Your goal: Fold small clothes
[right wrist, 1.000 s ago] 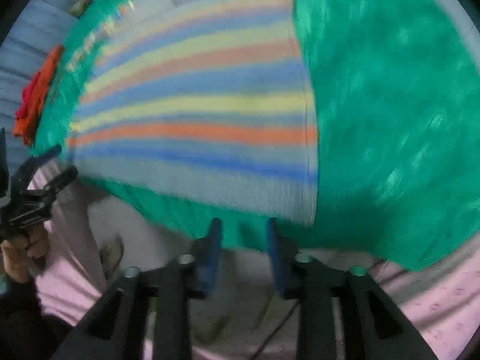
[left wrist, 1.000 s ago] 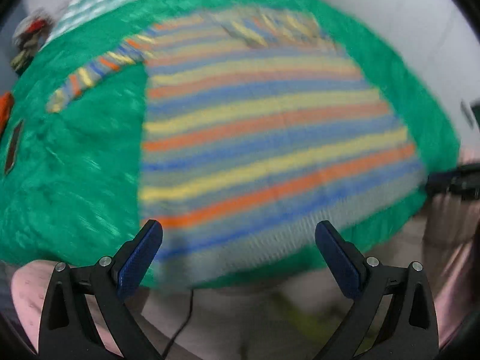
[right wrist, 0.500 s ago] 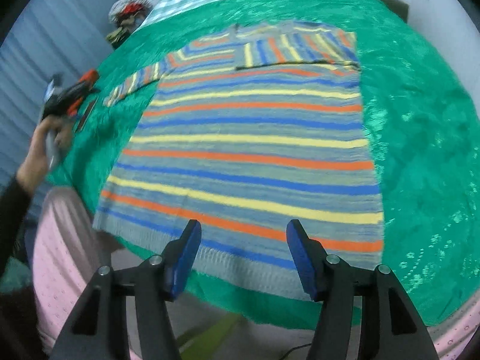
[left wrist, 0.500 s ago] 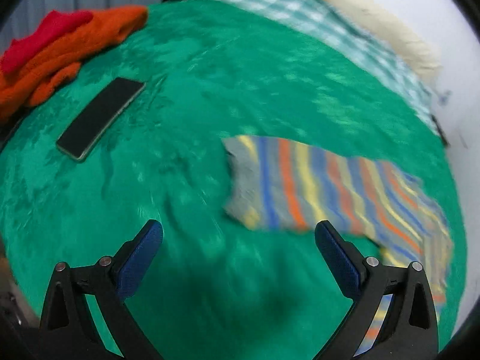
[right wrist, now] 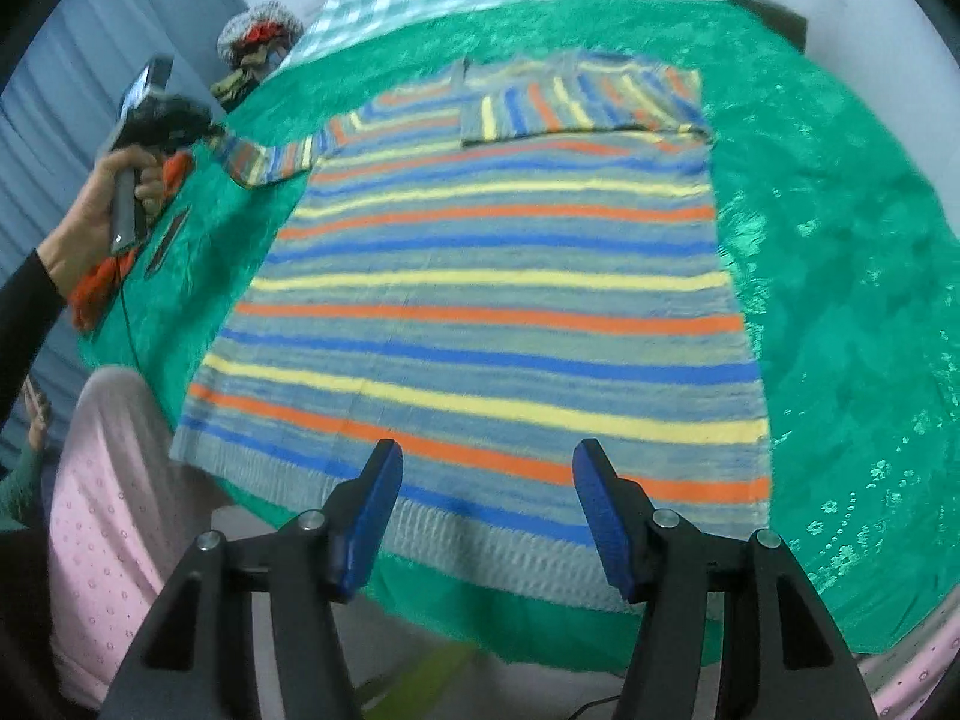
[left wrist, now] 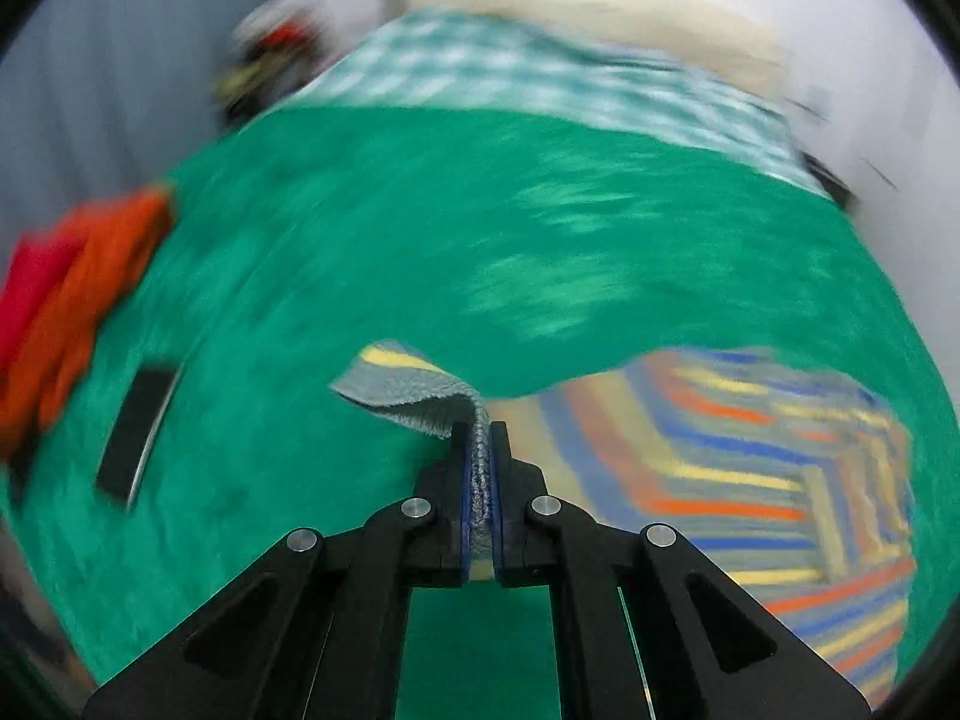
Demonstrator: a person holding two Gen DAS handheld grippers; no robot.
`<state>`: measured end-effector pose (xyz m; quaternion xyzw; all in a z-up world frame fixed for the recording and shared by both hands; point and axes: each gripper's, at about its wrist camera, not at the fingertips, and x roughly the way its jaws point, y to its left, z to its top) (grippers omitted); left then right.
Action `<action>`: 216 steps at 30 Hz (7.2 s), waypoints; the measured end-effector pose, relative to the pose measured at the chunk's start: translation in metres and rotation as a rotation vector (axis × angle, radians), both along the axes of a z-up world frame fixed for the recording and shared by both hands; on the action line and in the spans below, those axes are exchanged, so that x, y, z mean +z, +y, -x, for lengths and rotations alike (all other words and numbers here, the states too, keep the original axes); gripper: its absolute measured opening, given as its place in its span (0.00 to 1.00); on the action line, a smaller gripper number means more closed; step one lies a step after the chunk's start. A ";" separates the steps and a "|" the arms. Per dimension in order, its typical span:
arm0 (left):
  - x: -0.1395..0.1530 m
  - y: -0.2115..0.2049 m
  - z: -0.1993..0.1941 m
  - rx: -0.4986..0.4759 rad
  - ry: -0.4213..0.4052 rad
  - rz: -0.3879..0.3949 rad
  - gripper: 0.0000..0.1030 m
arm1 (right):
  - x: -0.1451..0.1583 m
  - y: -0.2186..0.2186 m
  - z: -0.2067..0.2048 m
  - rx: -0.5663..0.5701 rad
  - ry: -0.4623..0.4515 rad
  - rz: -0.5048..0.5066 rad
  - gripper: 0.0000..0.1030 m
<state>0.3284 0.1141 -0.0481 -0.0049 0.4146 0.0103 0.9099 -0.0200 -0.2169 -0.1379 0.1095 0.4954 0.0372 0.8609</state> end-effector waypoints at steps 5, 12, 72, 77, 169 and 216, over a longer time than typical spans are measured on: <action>0.028 -0.141 0.020 -0.300 -0.052 0.000 0.03 | 0.003 -0.014 0.007 -0.032 -0.037 -0.026 0.57; -0.057 -0.255 0.026 -0.467 0.191 -0.056 0.72 | 0.001 -0.031 0.016 -0.089 -0.064 -0.050 0.57; -0.078 -0.085 0.261 -0.104 0.063 -0.013 0.96 | -0.004 -0.092 0.024 -0.469 -0.124 0.140 0.81; -0.075 -0.094 0.264 -0.134 0.028 -0.060 0.96 | -0.008 -0.086 0.022 -0.449 -0.108 0.172 0.81; -0.084 -0.090 0.267 -0.138 0.064 -0.042 0.96 | -0.015 -0.054 0.019 -0.349 -0.098 0.206 0.82; -0.032 -0.053 0.015 -0.114 0.287 0.424 0.04 | 0.026 -0.172 -0.196 -0.182 -0.049 -0.358 0.06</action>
